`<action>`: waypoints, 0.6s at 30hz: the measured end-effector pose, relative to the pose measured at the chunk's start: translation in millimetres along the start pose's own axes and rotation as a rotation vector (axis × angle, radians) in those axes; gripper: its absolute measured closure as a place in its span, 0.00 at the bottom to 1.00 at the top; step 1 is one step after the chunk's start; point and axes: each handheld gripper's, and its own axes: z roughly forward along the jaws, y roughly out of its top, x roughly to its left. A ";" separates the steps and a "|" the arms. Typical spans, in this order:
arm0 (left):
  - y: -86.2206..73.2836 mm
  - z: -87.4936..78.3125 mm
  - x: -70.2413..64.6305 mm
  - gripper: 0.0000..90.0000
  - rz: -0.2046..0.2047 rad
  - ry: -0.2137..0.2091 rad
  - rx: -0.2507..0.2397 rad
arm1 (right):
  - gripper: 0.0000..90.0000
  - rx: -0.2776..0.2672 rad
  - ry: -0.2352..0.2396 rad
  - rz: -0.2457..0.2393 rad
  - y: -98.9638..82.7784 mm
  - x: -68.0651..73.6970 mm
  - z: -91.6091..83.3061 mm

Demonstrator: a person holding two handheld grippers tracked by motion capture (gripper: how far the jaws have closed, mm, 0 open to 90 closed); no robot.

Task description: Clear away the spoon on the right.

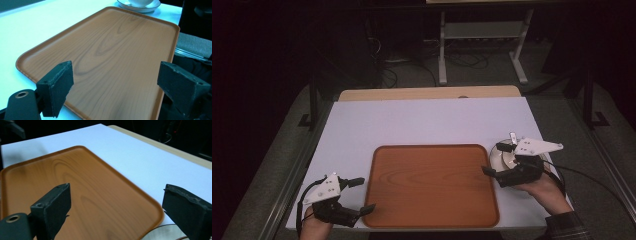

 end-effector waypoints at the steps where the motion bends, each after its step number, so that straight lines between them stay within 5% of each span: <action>1: 0.2 0.2 -0.1 0.15 0.000 -0.001 0.003 | 0.08 0.000 -0.008 -0.001 1.2 -1.2 0.6; 18: 0.5 0.6 1.4 0.15 -0.007 -0.002 -0.004 | 0.29 0.044 -0.060 0.061 13.9 -28.4 2.5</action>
